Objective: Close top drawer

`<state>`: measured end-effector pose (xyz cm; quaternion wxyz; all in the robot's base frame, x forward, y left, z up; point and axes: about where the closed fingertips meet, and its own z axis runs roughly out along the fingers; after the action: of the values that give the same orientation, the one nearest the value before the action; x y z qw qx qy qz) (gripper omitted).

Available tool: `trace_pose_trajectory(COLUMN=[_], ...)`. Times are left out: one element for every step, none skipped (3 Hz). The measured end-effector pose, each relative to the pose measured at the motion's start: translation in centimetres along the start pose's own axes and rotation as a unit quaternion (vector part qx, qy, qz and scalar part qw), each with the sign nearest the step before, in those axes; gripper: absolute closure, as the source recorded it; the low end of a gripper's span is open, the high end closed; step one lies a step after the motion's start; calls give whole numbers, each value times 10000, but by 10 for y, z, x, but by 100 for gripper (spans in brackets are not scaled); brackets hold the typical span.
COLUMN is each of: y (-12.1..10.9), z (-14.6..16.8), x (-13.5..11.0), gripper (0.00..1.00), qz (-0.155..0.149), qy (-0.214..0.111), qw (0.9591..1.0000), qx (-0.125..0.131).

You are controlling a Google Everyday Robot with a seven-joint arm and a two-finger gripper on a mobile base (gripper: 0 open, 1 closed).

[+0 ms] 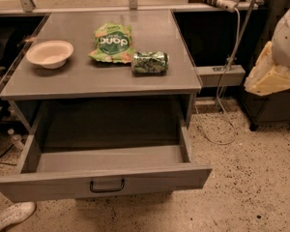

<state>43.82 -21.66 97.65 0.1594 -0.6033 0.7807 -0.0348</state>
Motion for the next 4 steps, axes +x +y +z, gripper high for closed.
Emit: trace_pose_trajectory(y=[0, 13, 47, 82], z=[0, 0, 5, 22], x=[0, 3, 6, 7], gripper=[100, 100, 100, 100], qz=[0, 75, 263, 400], qy=[0, 70, 183, 278], qw=[10000, 9999, 9995, 9985], qx=[0, 32, -18, -229])
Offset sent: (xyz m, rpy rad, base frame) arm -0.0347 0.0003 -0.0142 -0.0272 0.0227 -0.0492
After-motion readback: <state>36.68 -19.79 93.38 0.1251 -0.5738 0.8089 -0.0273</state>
